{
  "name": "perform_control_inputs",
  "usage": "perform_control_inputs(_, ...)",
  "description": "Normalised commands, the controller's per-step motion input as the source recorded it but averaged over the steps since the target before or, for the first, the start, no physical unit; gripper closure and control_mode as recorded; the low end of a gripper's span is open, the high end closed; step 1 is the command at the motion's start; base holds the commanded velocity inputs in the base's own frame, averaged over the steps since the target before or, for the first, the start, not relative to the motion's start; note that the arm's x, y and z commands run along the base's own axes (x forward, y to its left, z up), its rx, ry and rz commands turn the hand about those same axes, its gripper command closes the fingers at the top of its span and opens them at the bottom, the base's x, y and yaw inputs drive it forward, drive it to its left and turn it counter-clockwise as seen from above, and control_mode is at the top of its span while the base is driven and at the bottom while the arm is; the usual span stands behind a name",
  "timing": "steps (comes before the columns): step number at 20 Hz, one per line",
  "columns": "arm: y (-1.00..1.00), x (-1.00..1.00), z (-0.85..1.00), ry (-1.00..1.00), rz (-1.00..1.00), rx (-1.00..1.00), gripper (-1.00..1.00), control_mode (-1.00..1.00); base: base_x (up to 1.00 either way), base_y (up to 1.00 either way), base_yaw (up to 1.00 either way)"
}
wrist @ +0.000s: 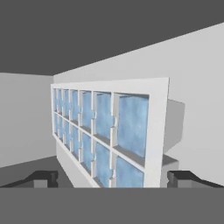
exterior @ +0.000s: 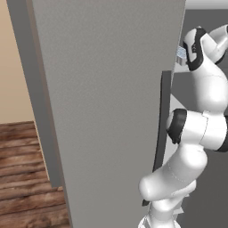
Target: Open the freezer door, pick up the ice cube tray from the freezer, and place it on the dining counter.
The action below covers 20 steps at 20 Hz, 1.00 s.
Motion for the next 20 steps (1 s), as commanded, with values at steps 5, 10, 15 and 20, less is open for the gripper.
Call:
perform_control_inputs(5,0.0,0.29,0.0,0.01,0.0,0.0,-1.0,-1.0,0.0,0.0,0.0)
perform_control_inputs(10,0.0,0.1,-0.18,0.02,0.0,0.0,-1.0,-1.0,0.0,0.0,0.0)
perform_control_inputs(15,0.0,0.01,-0.11,0.0,0.0,0.0,-1.0,-1.0,0.0,0.0,0.0)
perform_control_inputs(20,0.0,0.0,0.0,0.0,0.0,0.0,-1.0,-1.0,0.0,0.0,0.0)
